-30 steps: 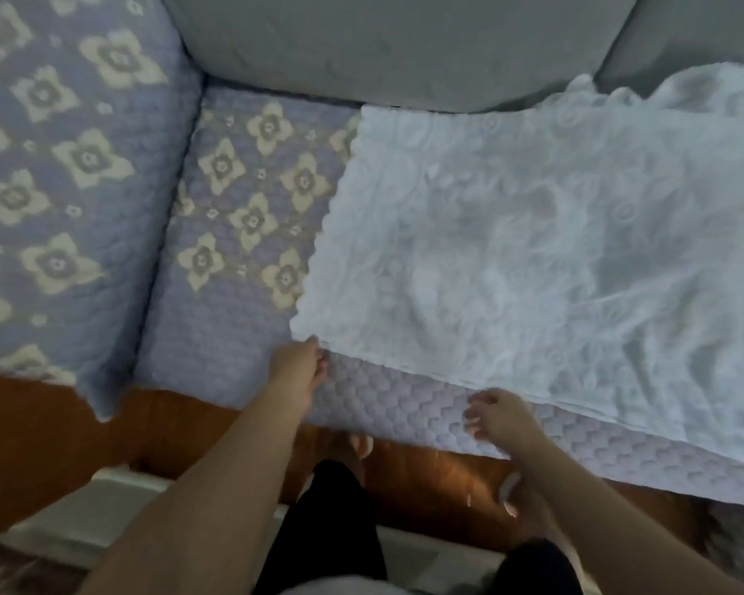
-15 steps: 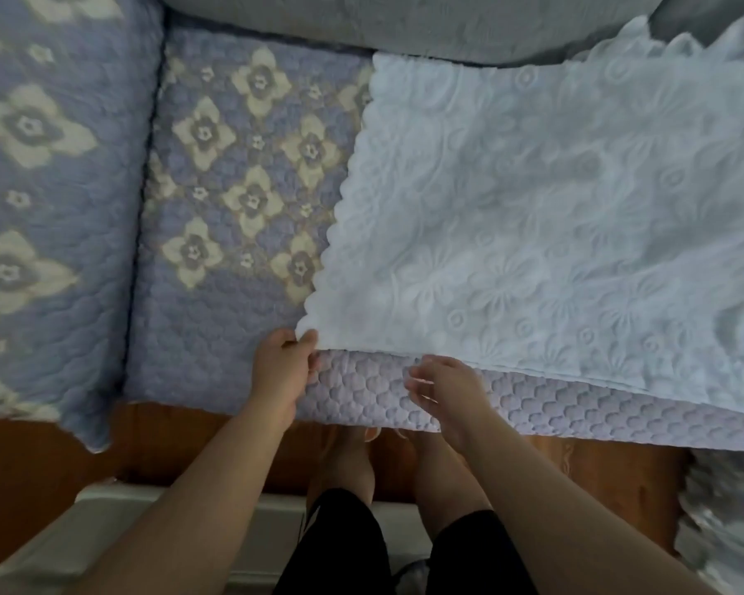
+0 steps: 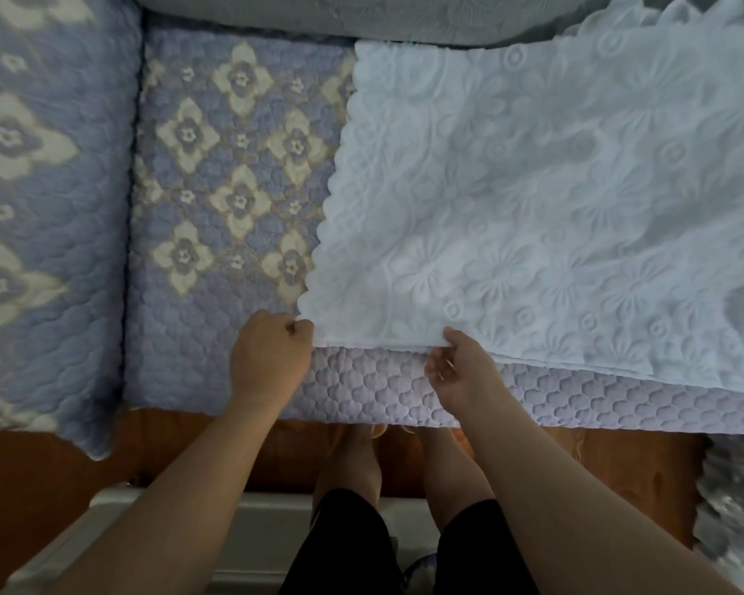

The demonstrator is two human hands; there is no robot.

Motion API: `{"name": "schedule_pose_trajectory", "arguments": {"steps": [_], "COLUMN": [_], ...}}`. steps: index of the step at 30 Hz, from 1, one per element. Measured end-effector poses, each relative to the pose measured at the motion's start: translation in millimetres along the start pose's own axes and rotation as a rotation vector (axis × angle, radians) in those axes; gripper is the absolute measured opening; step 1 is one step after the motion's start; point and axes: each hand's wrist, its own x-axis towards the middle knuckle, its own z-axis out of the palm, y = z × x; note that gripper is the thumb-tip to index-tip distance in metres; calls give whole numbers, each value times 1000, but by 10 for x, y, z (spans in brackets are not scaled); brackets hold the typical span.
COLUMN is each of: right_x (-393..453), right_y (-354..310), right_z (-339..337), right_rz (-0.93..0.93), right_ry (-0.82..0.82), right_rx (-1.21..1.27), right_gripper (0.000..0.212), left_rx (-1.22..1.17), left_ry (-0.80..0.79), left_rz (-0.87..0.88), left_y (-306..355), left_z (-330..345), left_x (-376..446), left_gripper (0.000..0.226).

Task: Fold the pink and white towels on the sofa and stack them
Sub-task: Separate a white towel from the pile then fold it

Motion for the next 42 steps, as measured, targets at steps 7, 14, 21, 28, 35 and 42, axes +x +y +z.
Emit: {"name": "schedule_pose_trajectory", "arguments": {"steps": [7, 14, 21, 28, 35, 42], "right_x": [74, 50, 231, 183, 167, 99], "right_y": [-54, -2, 165, 220, 275, 259], "right_z": [-42, -221, -518, -497, -550, -329], "right_rz": [-157, -503, -1452, -1551, -1602, -1395], "right_ry": [1, -154, -194, -478, -483, -239], "right_rx": [-117, -824, -1879, -2153, -2001, -1927], "right_gripper": [25, 21, 50, 60, 48, 49], "left_rx": [-1182, 49, 578, 536, 570, 232], "left_ry": [-309, -320, -144, -248, -269, -103], "left_rz": [-416, 269, 785, 932, 918, 581], "left_y": [217, -110, -384, -260, -443, -225], "left_z": [-8, 290, 398, 610, 627, 654], "left_x": [73, -31, -244, -345, -376, -313], "left_gripper": [16, 10, 45, 60, 65, 42]}}
